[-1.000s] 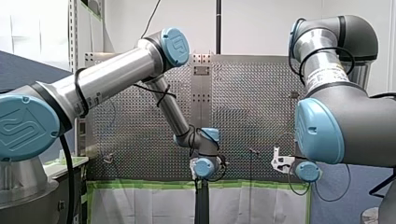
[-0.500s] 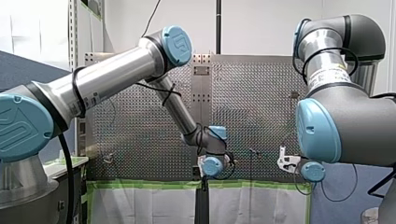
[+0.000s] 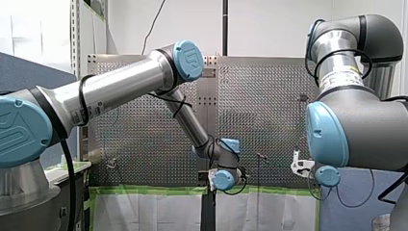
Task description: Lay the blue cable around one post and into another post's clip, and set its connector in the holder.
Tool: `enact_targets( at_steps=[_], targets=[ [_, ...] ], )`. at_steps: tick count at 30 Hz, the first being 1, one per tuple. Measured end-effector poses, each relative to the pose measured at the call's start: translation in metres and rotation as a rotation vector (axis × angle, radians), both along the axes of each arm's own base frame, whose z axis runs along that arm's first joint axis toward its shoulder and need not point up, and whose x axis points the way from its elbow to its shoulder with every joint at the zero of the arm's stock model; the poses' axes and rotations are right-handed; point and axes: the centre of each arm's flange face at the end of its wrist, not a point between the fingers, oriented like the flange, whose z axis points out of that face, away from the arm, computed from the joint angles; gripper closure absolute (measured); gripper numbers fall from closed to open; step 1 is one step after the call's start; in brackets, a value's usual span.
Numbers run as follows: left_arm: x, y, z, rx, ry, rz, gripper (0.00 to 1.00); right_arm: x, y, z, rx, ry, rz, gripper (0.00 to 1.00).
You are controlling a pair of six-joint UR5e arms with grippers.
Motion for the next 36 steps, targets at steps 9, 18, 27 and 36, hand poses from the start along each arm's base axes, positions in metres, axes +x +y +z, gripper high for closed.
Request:
enact_targets(
  at_steps=[9,18,27,36],
  targets=[
    [0.009,-0.013,0.012,-0.023,-0.027,-0.004,1.00,-0.010,-0.015,0.005,-0.006,0.008,-0.006,1.00],
    [0.014,-0.025,0.023,-0.038,-0.044,-0.011,1.00,-0.014,-0.024,0.008,-0.002,0.052,0.021,1.00],
    [0.016,-0.030,0.025,-0.039,-0.054,-0.018,1.00,-0.009,-0.024,0.008,0.017,0.055,0.087,1.00],
    [0.008,-0.037,0.026,-0.031,-0.063,-0.035,1.00,-0.019,-0.027,0.008,0.022,0.017,0.081,1.00]
  ],
)
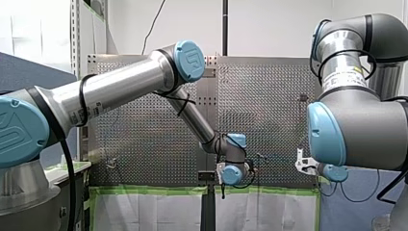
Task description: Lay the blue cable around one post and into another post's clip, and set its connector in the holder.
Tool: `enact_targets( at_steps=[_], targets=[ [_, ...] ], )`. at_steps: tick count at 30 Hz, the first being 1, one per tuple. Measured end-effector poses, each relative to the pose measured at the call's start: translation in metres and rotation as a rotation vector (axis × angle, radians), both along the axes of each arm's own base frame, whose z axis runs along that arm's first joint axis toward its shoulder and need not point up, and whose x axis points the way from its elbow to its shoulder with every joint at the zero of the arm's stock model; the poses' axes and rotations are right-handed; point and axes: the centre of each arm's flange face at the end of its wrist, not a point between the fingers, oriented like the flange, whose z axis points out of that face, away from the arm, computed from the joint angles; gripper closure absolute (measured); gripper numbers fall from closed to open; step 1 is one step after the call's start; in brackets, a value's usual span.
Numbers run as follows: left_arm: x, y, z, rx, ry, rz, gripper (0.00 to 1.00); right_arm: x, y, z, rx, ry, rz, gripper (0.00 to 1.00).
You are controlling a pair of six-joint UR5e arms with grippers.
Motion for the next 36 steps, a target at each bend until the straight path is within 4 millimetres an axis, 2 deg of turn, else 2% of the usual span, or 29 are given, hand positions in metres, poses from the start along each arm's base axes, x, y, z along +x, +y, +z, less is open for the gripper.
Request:
enact_targets(
  at_steps=[4,13,24,36],
  targets=[
    [-0.001,-0.001,-0.001,0.005,-0.003,-0.002,1.00,-0.010,-0.002,0.000,0.001,-0.004,-0.018,1.00],
    [0.003,-0.002,-0.021,0.020,0.007,-0.003,1.00,-0.021,-0.004,0.000,-0.003,-0.007,-0.037,1.00],
    [0.030,-0.004,-0.008,-0.009,-0.011,0.010,1.00,-0.017,-0.005,0.002,-0.017,-0.003,-0.015,1.00],
    [0.044,0.006,-0.014,-0.010,-0.001,0.019,1.00,-0.018,-0.006,0.002,-0.023,-0.003,-0.010,1.00]
  ],
)
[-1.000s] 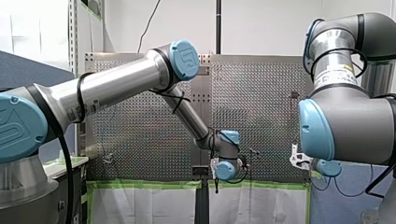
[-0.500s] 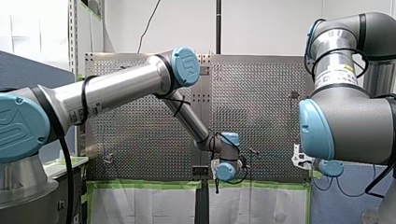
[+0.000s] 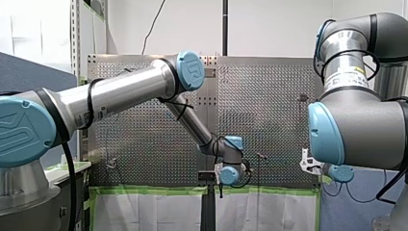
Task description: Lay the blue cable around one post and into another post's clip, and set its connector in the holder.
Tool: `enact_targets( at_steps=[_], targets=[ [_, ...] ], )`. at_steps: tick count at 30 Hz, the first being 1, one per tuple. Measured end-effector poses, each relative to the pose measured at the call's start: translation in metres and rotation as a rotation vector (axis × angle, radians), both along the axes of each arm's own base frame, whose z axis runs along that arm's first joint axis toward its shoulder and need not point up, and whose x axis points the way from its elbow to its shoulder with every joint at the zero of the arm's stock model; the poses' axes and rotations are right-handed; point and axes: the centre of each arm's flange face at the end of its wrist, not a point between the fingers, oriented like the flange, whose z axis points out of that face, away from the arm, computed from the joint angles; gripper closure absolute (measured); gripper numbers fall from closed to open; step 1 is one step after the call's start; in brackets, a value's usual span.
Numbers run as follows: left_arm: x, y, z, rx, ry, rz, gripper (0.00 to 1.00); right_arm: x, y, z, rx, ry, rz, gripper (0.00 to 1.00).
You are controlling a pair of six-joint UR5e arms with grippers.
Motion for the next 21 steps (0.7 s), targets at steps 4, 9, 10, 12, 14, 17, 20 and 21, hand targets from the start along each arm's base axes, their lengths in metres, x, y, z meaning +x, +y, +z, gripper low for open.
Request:
enact_targets(
  at_steps=[4,9,10,12,14,17,20,21],
  targets=[
    [0.006,0.004,0.000,-0.001,-0.001,0.008,1.00,0.001,0.000,0.000,0.000,0.000,0.001,1.00],
    [0.013,0.009,0.000,-0.002,-0.001,0.014,1.00,0.003,0.000,0.000,0.000,0.000,0.005,1.00],
    [0.014,0.010,0.000,-0.002,-0.001,0.014,1.00,0.003,0.000,0.000,-0.001,0.001,0.006,1.00],
    [0.016,0.010,0.001,-0.003,-0.002,0.013,1.00,0.003,-0.001,0.001,-0.002,0.002,0.006,1.00],
    [0.018,0.010,0.002,-0.005,-0.003,0.012,1.00,0.004,-0.002,0.001,-0.003,0.005,0.007,1.00],
    [0.020,0.009,0.003,-0.007,-0.005,0.011,1.00,0.004,-0.003,0.002,-0.004,0.007,0.008,1.00],
    [0.020,0.008,0.004,-0.007,-0.005,0.008,1.00,0.005,-0.003,0.002,-0.005,0.008,0.010,1.00],
    [0.020,0.008,0.005,-0.008,-0.005,0.006,1.00,0.005,-0.003,0.002,-0.006,0.008,0.011,1.00]
  ],
)
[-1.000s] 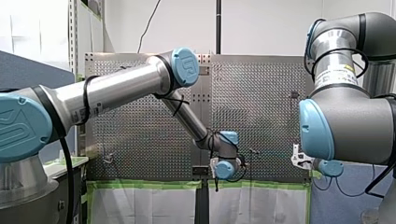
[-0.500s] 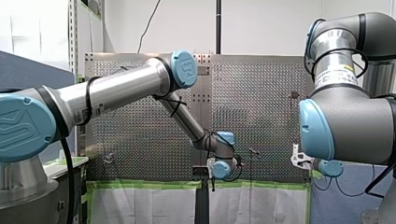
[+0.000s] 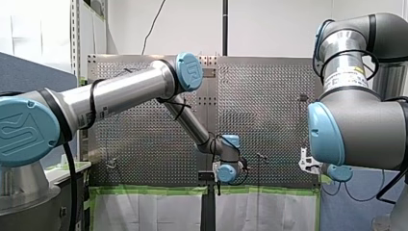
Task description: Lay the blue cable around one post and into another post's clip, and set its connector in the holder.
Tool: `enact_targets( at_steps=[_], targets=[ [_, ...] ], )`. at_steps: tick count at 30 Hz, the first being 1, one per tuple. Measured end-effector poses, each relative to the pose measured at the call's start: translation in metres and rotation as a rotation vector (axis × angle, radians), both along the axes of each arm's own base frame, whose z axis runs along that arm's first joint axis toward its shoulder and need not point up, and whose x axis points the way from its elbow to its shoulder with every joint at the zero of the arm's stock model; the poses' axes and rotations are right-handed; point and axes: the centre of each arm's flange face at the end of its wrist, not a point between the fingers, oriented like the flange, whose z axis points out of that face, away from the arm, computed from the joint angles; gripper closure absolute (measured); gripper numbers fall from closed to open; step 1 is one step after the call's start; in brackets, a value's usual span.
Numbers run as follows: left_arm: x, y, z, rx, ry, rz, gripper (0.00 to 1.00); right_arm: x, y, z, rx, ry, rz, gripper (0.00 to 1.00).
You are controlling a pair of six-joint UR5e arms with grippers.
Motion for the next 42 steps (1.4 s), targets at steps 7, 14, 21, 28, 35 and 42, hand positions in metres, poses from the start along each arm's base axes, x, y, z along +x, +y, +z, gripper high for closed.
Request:
enact_targets(
  at_steps=[7,14,21,28,35,42],
  targets=[
    [-0.0017,-0.0049,0.0028,-0.003,-0.003,-0.011,1.00,0.0053,-0.0020,0.0016,-0.005,0.003,0.010,1.00],
    [-0.0016,-0.0053,0.0030,-0.004,-0.002,-0.012,1.00,0.0096,-0.0038,0.0029,-0.007,0.005,0.017,1.00],
    [-0.0030,-0.0044,0.0015,0.003,0.003,-0.008,1.00,0.0090,-0.0049,0.0034,-0.007,0.003,0.014,1.00],
    [-0.0036,-0.0044,0.0010,0.004,0.004,-0.008,1.00,0.0051,-0.0060,0.0036,-0.007,-0.001,0.003,1.00],
    [-0.0037,-0.0046,0.0008,0.008,0.003,-0.015,1.00,0.0031,-0.0067,0.0038,-0.009,-0.003,-0.006,1.00],
    [-0.0039,-0.0034,-0.0004,0.011,0.005,-0.013,1.00,0.0025,-0.0068,0.0035,-0.009,-0.005,-0.008,1.00]
  ],
)
